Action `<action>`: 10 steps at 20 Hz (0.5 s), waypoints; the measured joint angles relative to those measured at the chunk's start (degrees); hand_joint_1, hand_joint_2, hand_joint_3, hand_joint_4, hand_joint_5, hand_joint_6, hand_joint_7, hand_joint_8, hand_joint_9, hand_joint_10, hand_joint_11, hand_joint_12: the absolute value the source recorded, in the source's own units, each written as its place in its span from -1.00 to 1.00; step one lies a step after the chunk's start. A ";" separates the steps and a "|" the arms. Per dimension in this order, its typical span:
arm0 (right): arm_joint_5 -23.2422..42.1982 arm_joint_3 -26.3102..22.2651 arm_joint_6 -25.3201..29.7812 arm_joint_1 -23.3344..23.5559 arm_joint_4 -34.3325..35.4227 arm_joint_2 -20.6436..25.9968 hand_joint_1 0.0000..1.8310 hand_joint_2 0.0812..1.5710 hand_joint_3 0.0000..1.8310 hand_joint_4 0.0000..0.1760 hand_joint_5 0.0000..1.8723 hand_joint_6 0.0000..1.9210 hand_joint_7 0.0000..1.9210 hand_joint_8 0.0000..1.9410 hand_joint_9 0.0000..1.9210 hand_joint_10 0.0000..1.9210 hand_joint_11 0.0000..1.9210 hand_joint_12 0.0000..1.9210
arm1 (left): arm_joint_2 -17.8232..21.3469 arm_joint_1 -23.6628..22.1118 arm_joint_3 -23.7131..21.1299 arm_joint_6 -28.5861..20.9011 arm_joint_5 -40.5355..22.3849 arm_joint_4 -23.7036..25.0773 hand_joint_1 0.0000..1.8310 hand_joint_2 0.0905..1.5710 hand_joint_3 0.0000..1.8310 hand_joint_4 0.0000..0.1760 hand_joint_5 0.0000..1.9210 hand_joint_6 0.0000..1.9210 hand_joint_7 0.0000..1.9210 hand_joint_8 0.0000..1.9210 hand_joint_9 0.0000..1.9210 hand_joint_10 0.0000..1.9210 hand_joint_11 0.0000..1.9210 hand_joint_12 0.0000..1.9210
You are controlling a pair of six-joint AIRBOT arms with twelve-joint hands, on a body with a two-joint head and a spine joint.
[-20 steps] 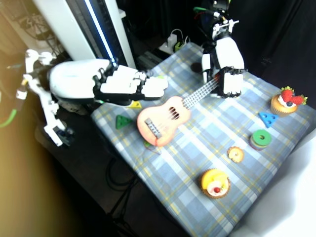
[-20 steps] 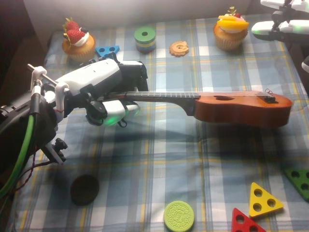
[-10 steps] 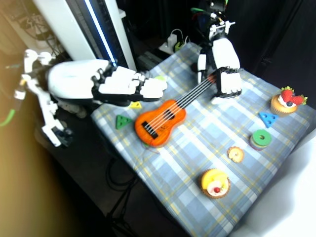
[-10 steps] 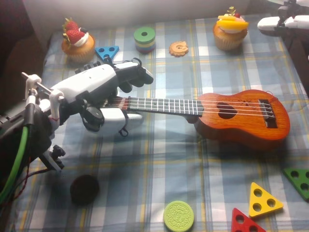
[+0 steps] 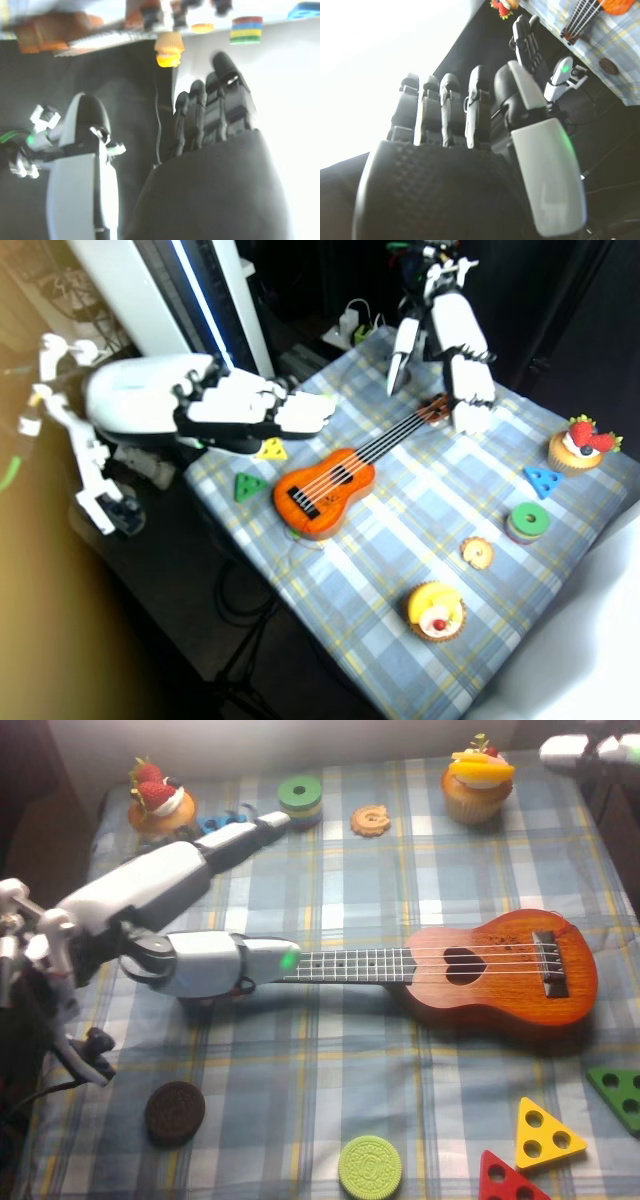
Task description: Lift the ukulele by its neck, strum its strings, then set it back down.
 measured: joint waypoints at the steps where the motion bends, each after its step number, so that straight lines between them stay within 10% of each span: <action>1: 0.37 -0.24 -0.20 0.00 0.00 0.07 0.17 0.52 -0.62 -0.93 -0.76 -1.00 -0.86 -1.00 -0.94 -1.00 -1.00 -0.82 | 0.90 0.52 -0.66 -1.99 -1.33 1.25 -0.23 0.36 -1.00 -0.63 -1.00 -1.00 -1.00 -1.00 -1.00 -1.00 -1.00 -1.00; 3: 1.07 -1.42 -1.79 0.00 0.63 1.03 0.17 0.57 -0.76 -0.56 -0.83 -1.00 -0.92 -1.00 -0.92 -1.00 -1.00 -0.48 | 2.78 1.66 -1.25 -8.68 -5.51 4.94 -0.24 0.40 -0.99 -0.73 -1.00 -1.00 -1.00 -1.00 -1.00 -1.00 -1.00 -1.00; 5: 2.47 -2.01 -2.64 -0.02 1.11 1.86 0.12 0.68 -0.94 -0.98 -0.94 -1.00 -1.00 -1.00 -1.00 -1.00 -1.00 -0.60 | 4.94 2.67 -1.25 -14.75 -11.13 6.45 -0.32 0.42 -0.99 -1.00 -1.00 -1.00 -1.00 -1.00 -1.00 -1.00 -0.98 -0.99; 8: 3.76 -2.47 -3.43 -0.07 2.45 2.36 -0.16 0.67 -1.00 -0.57 -1.00 -1.00 -1.00 -1.00 -1.00 -1.00 -1.00 -0.51 | 6.86 3.63 -0.15 -22.32 -18.93 6.95 -0.12 0.42 -1.00 0.56 -1.00 -1.00 -1.00 -1.00 -1.00 -1.00 -1.00 -1.00; 10: 4.17 -2.73 -3.96 -0.48 2.62 2.36 -0.21 0.67 -1.00 -0.47 -1.00 -1.00 -1.00 -1.00 -1.00 -1.00 -1.00 -0.68 | 6.91 3.76 1.09 -26.64 -21.14 7.76 -0.15 0.42 -0.99 0.59 -1.00 -1.00 -1.00 -1.00 -1.00 -1.00 -1.00 -1.00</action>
